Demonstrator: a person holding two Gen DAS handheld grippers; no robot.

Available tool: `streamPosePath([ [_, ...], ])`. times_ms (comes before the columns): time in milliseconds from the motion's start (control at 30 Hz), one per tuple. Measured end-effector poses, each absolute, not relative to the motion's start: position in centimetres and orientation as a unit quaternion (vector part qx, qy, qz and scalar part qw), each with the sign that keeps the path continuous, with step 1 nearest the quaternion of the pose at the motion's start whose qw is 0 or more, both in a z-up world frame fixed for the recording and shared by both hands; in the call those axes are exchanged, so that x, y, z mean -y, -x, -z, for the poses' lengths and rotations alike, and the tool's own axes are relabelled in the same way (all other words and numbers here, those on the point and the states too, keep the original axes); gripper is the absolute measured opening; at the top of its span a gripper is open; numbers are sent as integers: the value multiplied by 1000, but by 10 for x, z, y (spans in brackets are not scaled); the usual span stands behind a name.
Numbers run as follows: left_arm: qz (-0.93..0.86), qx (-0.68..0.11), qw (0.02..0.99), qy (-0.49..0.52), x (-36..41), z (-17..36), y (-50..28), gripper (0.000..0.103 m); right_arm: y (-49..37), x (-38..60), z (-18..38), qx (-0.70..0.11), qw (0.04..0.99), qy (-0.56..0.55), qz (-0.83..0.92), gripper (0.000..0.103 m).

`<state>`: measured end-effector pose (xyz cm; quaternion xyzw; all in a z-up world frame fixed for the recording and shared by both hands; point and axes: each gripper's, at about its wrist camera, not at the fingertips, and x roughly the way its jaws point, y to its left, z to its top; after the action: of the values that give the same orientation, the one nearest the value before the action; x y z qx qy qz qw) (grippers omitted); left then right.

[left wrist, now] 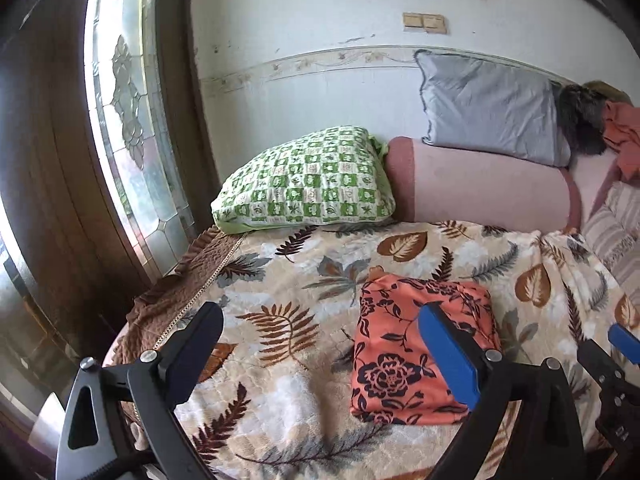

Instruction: Fold small clothes

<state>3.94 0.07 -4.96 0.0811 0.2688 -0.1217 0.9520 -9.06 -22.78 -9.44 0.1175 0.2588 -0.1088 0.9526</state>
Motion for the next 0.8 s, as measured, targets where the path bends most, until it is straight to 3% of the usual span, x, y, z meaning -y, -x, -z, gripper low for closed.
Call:
streamPosePath([
  [367, 140, -254, 948, -135, 3, 41, -7, 98, 105, 219, 82, -255, 955, -106, 112, 73],
  [800, 153, -268, 946, -100, -2, 30, -7, 98, 108, 206, 78, -257, 956, -99, 104, 73],
])
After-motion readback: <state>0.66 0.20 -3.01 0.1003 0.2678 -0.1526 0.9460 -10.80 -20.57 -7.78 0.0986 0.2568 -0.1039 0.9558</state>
